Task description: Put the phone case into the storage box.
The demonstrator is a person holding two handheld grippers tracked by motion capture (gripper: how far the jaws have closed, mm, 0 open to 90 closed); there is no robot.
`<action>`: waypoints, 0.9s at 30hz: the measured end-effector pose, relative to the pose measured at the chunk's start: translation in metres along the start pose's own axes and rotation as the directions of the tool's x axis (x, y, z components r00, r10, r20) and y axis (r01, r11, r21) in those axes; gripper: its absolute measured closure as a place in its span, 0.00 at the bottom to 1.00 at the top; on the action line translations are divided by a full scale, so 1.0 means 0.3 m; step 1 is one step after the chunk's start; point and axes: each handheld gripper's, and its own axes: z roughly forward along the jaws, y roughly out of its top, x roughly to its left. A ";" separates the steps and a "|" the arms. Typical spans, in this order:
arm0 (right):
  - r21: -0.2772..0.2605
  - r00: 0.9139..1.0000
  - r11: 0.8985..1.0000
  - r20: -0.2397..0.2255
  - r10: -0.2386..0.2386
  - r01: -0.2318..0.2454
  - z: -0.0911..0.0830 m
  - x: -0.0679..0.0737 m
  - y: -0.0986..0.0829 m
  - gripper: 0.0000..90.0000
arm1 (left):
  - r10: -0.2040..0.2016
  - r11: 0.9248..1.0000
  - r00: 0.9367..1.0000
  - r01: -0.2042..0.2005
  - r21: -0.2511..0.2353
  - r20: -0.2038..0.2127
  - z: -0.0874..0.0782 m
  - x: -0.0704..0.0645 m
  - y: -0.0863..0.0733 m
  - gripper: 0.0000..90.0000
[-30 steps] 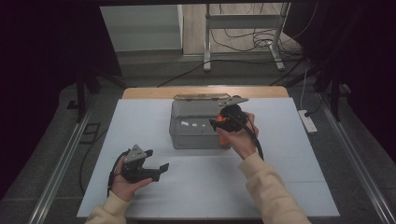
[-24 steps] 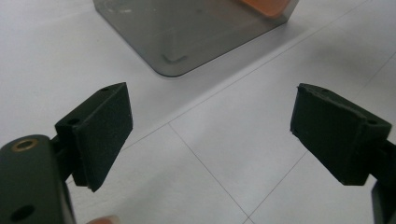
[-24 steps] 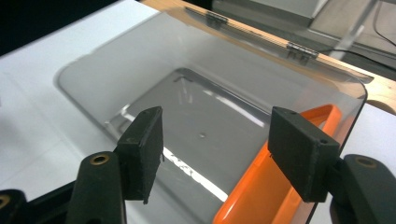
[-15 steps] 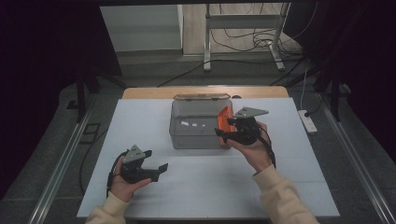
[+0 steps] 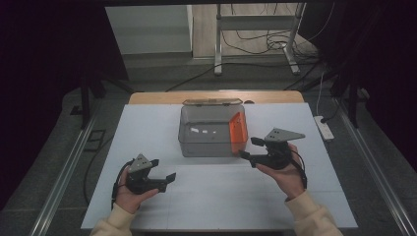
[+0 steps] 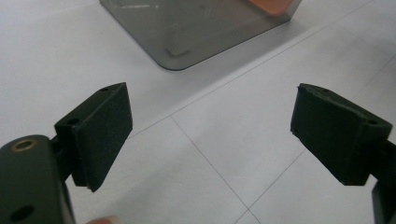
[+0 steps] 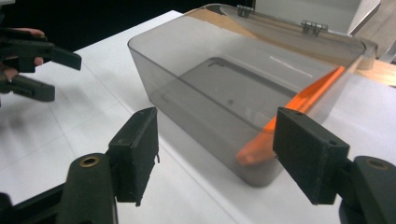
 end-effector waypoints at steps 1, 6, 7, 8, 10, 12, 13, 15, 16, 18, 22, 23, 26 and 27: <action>-0.002 1.000 1.000 0.000 -0.001 0.001 -0.009 -0.003 -0.012 0.34 | 0.000 1.000 1.000 0.000 -0.001 0.002 -0.001 0.001 -0.001 0.15; -0.012 1.000 1.000 -0.007 -0.002 0.002 -0.040 -0.015 -0.069 0.31 | -0.005 1.000 1.000 0.005 -0.001 -0.001 -0.001 0.004 -0.004 0.15; -0.007 1.000 1.000 -0.004 -0.006 0.006 -0.044 -0.017 -0.078 0.30 | -0.006 1.000 1.000 0.006 0.000 -0.002 -0.001 0.005 -0.005 0.15; -0.005 1.000 1.000 -0.003 -0.008 0.008 -0.051 -0.019 -0.093 0.30 | -0.006 1.000 1.000 0.006 0.000 -0.002 0.000 0.005 -0.006 0.15; 0.000 1.000 1.000 -0.005 0.005 -0.005 -0.064 -0.024 -0.120 0.29 | -0.003 1.000 1.000 0.003 0.000 -0.001 0.000 0.005 -0.006 0.15; 0.003 1.000 1.000 -0.004 0.009 -0.009 -0.073 -0.028 -0.142 0.28 | 0.001 1.000 1.000 -0.001 0.001 0.000 0.000 0.004 -0.007 0.15; 0.008 1.000 1.000 0.000 0.009 -0.009 -0.080 -0.031 -0.159 0.28 | 0.001 1.000 1.000 -0.001 0.002 0.000 0.001 0.004 -0.008 0.14; 0.018 1.000 1.000 0.000 0.019 -0.019 -0.090 -0.039 -0.189 0.28 | 0.003 1.000 1.000 -0.003 0.002 0.001 0.001 0.002 -0.009 0.14; 0.022 1.000 1.000 0.003 0.021 -0.021 -0.093 -0.042 -0.198 0.28 | 0.005 1.000 1.000 -0.005 0.002 0.002 0.000 0.002 -0.009 0.14; 0.023 1.000 0.999 0.007 0.030 -0.030 -0.101 -0.049 -0.225 0.27 | 0.006 1.000 1.000 -0.006 0.000 0.003 -0.001 0.002 -0.010 0.14; 0.030 0.998 0.997 -0.003 0.065 -0.064 -0.114 -0.056 -0.271 0.27 | -0.002 1.000 1.000 0.002 -0.004 0.012 -0.003 0.009 -0.013 0.14; 0.031 0.998 0.997 -0.005 0.070 -0.070 -0.121 -0.055 -0.282 0.27 | -0.003 1.000 1.000 0.003 -0.004 0.012 -0.004 0.010 -0.013 0.14; 0.033 0.996 0.996 -0.007 0.086 -0.086 -0.125 -0.059 -0.304 0.27 | -0.006 1.000 1.000 0.006 -0.005 0.014 -0.005 0.012 -0.013 0.15; 0.041 0.996 0.996 -0.002 0.086 -0.085 -0.123 -0.061 -0.308 0.27 | -0.005 1.000 1.000 0.005 -0.004 0.014 -0.005 0.011 -0.013 0.15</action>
